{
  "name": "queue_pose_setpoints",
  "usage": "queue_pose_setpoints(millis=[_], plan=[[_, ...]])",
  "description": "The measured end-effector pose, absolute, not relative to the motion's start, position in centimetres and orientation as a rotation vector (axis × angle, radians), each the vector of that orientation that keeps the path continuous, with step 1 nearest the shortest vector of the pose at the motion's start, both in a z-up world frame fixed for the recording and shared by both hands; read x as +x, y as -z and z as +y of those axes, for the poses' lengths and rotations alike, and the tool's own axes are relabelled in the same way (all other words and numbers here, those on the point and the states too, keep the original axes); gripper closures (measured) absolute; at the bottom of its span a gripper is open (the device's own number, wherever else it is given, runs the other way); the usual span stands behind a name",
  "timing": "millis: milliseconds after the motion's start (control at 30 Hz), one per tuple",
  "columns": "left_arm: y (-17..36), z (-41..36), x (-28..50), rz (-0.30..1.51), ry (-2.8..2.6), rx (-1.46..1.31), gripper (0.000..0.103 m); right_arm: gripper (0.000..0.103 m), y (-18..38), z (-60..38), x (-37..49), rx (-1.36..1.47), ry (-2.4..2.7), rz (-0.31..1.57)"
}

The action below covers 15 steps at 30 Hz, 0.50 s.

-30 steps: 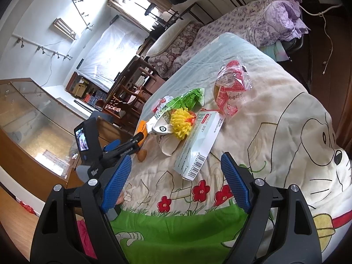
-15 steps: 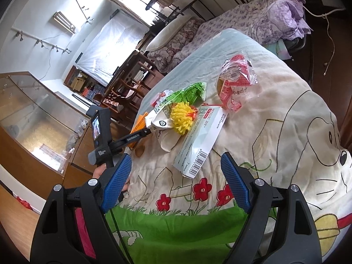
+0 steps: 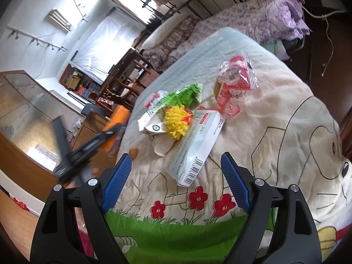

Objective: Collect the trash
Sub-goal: 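Grasp the white barcode box with the right tool while the left tool holds the orange box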

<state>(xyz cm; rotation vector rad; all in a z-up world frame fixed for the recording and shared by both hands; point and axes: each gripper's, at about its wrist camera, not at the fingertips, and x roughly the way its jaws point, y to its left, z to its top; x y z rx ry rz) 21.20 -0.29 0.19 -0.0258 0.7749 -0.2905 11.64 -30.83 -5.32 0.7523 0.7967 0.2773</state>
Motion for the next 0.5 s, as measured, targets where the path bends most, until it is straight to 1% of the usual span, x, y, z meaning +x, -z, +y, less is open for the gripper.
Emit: queue_pose_setpoints(millis=[133, 333, 400, 433, 467, 500], plan=[[-1.7, -0.4, 17.8, 0.725, 0.345, -0.105, 0.04, 0.022, 6.1, -29.9, 13.5, 0.736, -0.254, 0.873], [-1.1, -0.4, 15.7, 0.752, 0.359, -0.163, 0.04, 0.023, 6.8, -27.9, 15.7, 0.643, -0.213, 0.955], [-1.1, -0.5, 15.7, 0.755, 0.356, -0.165, 0.04, 0.026, 6.9, -27.3, 16.0, 0.599, -0.178, 0.966], [-1.0, -0.5, 15.8, 0.756, 0.354, -0.168, 0.04, 0.035, 7.0, -27.1, 16.0, 0.583, -0.162, 0.97], [-1.0, -0.4, 15.9, 0.759, 0.353, -0.17, 0.04, 0.053, 7.0, -26.9, 16.0, 0.559, -0.139, 0.971], [-0.9, -0.4, 16.1, 0.761, 0.352, -0.171, 0.04, 0.06, 6.9, -26.8, 16.0, 0.554, -0.153, 0.963]])
